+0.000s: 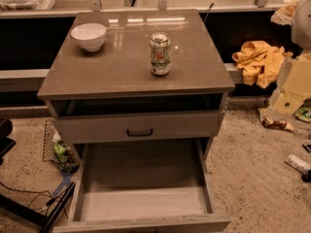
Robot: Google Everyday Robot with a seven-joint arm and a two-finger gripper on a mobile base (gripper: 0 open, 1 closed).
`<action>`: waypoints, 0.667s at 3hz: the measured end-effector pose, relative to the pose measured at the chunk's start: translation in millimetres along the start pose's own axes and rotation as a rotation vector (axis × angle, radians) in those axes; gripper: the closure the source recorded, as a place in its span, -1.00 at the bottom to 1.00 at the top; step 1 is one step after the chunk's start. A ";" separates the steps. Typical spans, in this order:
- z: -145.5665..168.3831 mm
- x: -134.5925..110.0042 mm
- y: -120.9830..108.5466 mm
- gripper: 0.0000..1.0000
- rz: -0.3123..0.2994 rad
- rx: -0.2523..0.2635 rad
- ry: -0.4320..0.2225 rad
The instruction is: Place 7up can into middle drawer
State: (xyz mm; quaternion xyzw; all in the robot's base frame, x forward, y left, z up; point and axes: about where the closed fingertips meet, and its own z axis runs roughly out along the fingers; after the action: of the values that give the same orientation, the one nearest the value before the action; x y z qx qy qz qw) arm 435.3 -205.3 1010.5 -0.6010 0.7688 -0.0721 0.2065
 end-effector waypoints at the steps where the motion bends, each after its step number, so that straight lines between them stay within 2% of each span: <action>1: -0.1 0.0 0.0 -1.00 0.000 0.000 0.000; 2: 14.1 -18.4 -10.3 -1.00 0.009 -0.013 -0.084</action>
Offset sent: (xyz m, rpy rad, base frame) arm 0.1165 0.1005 -0.0192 0.5346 -0.0425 0.1662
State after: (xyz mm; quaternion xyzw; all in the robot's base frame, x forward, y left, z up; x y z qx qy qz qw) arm 453.7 -188.6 1005.8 -0.6015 0.7624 -0.0408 0.2351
